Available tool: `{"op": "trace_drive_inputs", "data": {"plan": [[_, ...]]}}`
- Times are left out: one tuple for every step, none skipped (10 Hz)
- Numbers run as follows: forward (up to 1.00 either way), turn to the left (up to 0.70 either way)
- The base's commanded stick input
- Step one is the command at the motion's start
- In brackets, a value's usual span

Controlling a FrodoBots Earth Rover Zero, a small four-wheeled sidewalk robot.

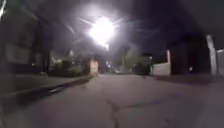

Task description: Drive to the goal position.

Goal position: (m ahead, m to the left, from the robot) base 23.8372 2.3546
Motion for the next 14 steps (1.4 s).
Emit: {"op": "trace_drive_inputs", "data": {"plan": [[0.7, 0.0], [0.7, 0.0], [0.7, 0.0], [0.7, 0.0], [0.7, 0.0], [0.7, 0.0], [0.7, 0.0], [0.7, 0.0], [0.7, 0.0], [0.7, 0.0], [0.7, 0.0], [0.7, 0.0], [0.7, 0.0], [0.7, 0.0]]}}
